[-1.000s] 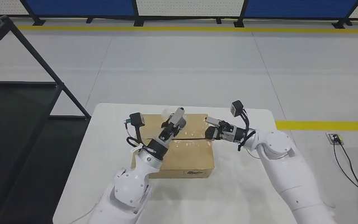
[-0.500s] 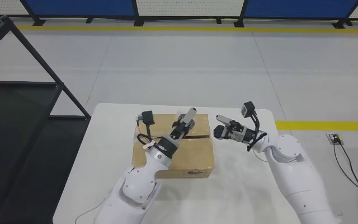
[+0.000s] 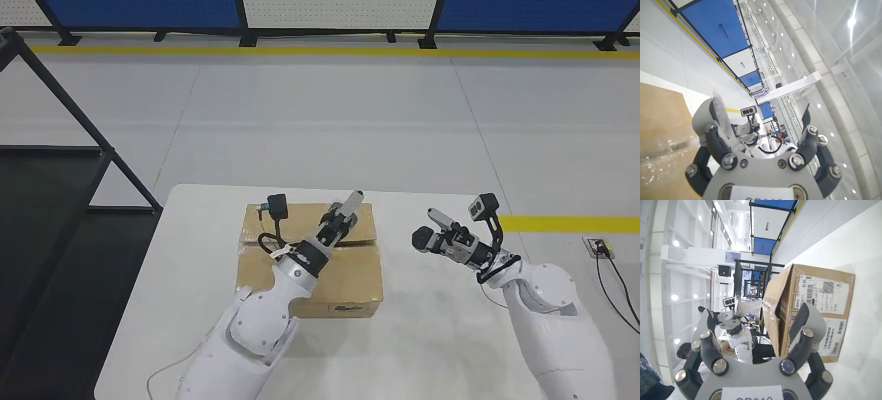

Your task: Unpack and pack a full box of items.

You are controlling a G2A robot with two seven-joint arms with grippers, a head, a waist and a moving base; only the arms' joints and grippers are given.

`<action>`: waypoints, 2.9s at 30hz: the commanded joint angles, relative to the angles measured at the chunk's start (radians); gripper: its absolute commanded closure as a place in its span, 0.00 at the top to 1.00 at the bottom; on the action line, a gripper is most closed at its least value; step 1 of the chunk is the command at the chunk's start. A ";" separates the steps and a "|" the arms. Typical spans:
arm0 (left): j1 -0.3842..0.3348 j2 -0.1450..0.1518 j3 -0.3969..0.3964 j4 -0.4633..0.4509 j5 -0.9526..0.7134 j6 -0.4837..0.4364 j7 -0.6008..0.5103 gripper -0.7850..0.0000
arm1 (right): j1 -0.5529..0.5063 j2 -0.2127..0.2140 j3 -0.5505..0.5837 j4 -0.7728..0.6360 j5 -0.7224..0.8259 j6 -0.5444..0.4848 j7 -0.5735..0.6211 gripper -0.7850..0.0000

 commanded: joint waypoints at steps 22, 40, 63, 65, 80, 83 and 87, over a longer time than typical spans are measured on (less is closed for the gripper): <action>-0.080 -0.056 0.077 0.137 0.013 0.010 0.018 1.00 | -0.042 0.022 0.018 0.000 0.038 -0.022 0.013 1.00; 0.247 0.042 -0.528 -0.298 -0.071 0.081 -0.277 1.00 | 0.116 0.013 -0.123 -0.033 0.039 0.039 0.210 1.00; 0.481 0.093 -0.821 -0.174 -0.172 -0.077 -0.426 1.00 | 0.286 -0.049 -0.368 0.046 0.011 0.173 0.068 1.00; 0.482 0.095 -0.824 -0.172 -0.179 -0.077 -0.428 1.00 | 0.302 -0.051 -0.373 0.066 0.012 0.184 0.076 1.00; 0.481 0.110 -0.824 -0.154 -0.204 -0.082 -0.417 1.00 | 0.349 -0.076 -0.448 0.149 -0.008 0.169 0.080 1.00; 0.484 0.112 -0.821 -0.152 -0.204 -0.085 -0.413 1.00 | 0.361 -0.084 -0.465 0.166 -0.013 0.168 0.065 1.00; 0.489 0.115 -0.818 -0.152 -0.209 -0.088 -0.407 1.00 | 0.374 -0.093 -0.481 0.188 -0.007 0.160 0.066 1.00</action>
